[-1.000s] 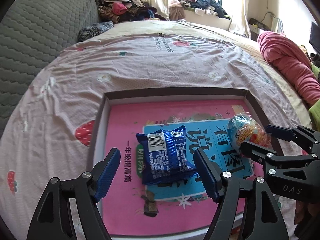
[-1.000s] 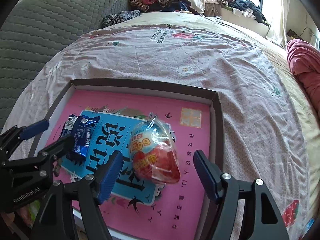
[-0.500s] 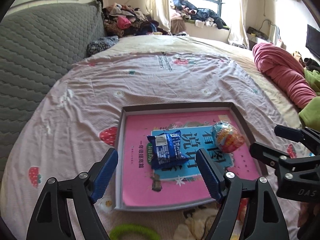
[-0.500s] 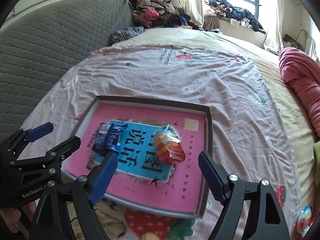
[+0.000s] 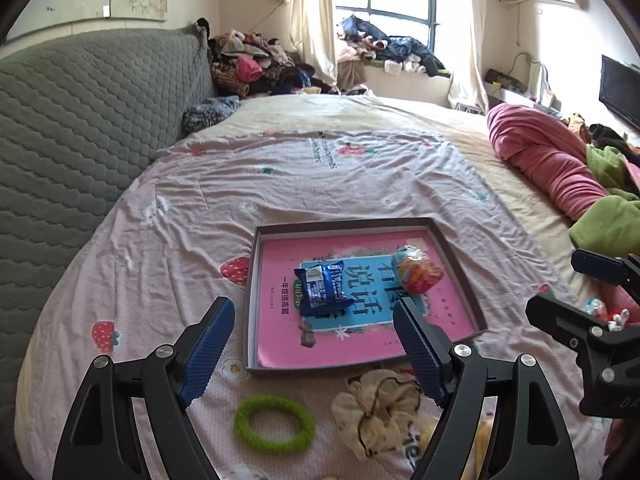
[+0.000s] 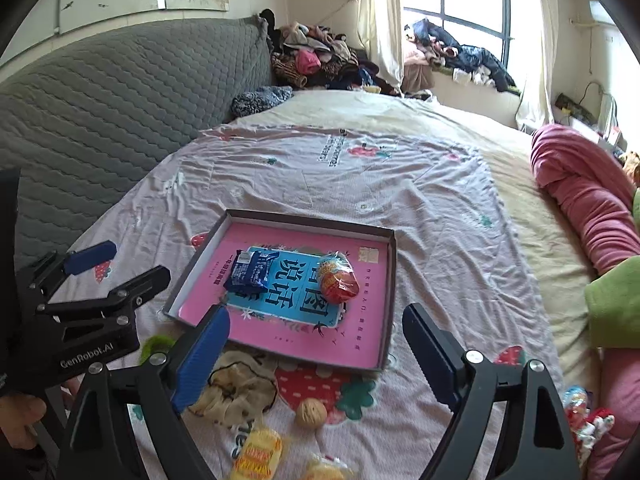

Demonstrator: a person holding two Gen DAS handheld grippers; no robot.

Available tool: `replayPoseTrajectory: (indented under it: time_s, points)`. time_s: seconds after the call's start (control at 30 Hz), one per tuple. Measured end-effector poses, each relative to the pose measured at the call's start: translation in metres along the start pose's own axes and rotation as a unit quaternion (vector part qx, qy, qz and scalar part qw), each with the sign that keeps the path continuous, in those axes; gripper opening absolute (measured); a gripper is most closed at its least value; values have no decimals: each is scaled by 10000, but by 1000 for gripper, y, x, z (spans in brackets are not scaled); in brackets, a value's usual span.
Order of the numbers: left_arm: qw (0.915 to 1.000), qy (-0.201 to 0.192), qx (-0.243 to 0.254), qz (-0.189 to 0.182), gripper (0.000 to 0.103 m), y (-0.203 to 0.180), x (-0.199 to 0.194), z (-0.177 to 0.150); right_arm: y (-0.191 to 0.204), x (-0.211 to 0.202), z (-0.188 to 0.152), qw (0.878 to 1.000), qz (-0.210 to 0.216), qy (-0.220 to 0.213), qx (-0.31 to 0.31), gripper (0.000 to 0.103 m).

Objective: Organize objects
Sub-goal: 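Withdraw both grippers from the tray and approach the scrunchie and yellow cake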

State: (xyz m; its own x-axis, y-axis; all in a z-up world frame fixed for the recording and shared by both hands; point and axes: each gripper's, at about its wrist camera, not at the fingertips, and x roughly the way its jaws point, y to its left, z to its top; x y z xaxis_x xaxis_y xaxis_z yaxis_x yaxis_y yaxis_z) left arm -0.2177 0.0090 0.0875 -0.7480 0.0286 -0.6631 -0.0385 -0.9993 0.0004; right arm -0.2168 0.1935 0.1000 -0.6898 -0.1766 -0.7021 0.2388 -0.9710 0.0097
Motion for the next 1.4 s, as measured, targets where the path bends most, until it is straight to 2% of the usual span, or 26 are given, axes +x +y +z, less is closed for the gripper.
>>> replayPoseTrajectory:
  time_s: [0.4, 0.6, 1.07, 1.4]
  points:
    - [10000, -52, 29, -2, 83, -2, -50, -28, 10, -56, -34, 10000, 19, -81, 31, 93]
    - [10000, -21, 44, -4, 83, 0, -67, -45, 14, -72, -58, 9996, -255, -84, -26, 94]
    - [9998, 106, 114, -122, 83, -12, -81, -91, 15, -89, -113, 9994, -249, 144, 206, 94]
    - [9994, 231, 216, -116, 83, -20, -76, -112, 14, -88, -142, 9987, -246, 335, 311, 94]
